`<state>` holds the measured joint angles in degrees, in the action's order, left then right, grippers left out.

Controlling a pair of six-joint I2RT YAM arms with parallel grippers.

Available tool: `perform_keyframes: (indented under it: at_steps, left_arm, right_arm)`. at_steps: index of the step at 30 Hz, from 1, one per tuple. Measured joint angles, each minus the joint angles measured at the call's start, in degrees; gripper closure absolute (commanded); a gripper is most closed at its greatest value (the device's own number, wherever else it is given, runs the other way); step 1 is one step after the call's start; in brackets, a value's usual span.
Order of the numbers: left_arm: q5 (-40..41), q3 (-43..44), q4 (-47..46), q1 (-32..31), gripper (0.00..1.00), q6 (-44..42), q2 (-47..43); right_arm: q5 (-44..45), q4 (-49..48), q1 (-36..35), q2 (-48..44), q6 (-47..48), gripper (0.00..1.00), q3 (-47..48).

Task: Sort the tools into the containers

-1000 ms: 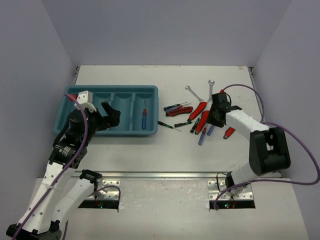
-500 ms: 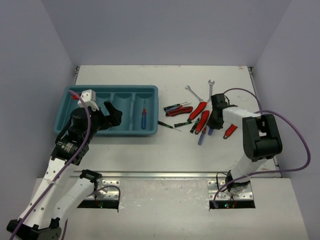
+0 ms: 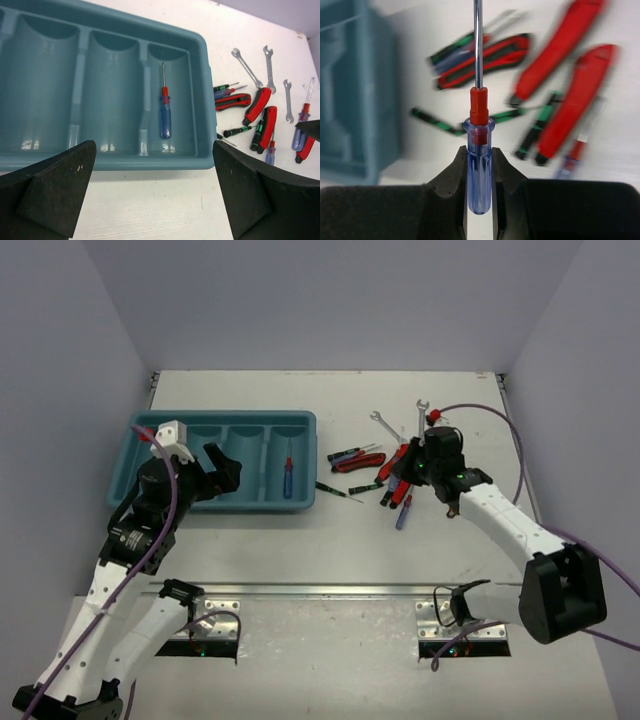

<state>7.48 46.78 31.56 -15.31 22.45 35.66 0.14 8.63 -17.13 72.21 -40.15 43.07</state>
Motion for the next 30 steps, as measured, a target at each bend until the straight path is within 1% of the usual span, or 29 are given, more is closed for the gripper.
perform_keyframes:
  at_steps: [3,6,12,13,14,15,17,18,19,21,23,26,28,30]
  left_arm:
    - [0.8,0.0,-0.1,0.0,0.00,0.2,-2.2]
    - [1.4,0.0,-0.5,0.0,0.00,0.3,-3.7]
    - [2.0,0.0,-0.4,0.0,0.00,0.4,-2.8]
    - [2.0,0.0,-0.4,0.0,0.00,0.4,-2.8]
    - [2.0,0.0,-0.4,0.0,0.00,0.4,-2.9]
    - [1.9,0.0,-0.4,0.0,0.00,0.4,-3.1]
    - [1.9,0.0,-0.4,0.0,0.00,0.4,-3.4]
    - [1.9,0.0,-0.4,0.0,0.00,0.4,-3.6]
    - [1.8,0.0,-0.4,0.0,0.00,0.4,-3.7]
    - [1.8,0.0,-0.4,0.0,0.00,0.4,-3.8]
    - [1.8,0.0,-0.4,0.0,0.00,0.4,-3.9]
    - [1.8,0.0,-0.4,0.0,0.00,0.4,-4.2]
    - [1.8,0.0,-0.4,0.0,0.00,0.4,-4.5]
    - [1.8,0.0,-0.4,0.0,0.00,0.4,-4.5]
  right_arm:
    - [-4.7,-3.7,-8.6,4.4,-0.7,1.00,5.9]
    - [-7.8,-7.2,-14.3,11.6,-3.6,1.00,11.0]
    - [-5.5,-6.5,-20.9,28.1,-8.2,0.99,23.6]
    - [-5.0,-5.5,-21.7,30.0,-8.8,0.96,25.6]
    - [-4.5,-4.4,-22.5,32.0,-9.4,0.87,27.8]
    - [-3.9,-3.4,-23.1,34.0,-9.9,0.73,30.4]
    - [-3.1,-1.8,-24.0,37.5,-11.0,0.58,35.1]
    - [-2.8,-0.9,-24.3,38.7,-11.4,0.40,37.0]
    - [-2.7,-0.2,-24.5,39.7,-11.6,0.33,38.4]
    - [-1.9,2.7,-24.7,41.0,-12.4,0.28,41.3]
    - [-1.0,4.5,-24.7,41.8,-12.4,0.27,43.3]
    - [0.3,6.5,-24.8,41.3,-12.1,0.25,43.8]
    - [1.8,8.0,-24.7,39.8,-10.7,0.26,42.9]
    - [3.8,9.6,-24.7,36.1,-8.9,0.29,40.0]
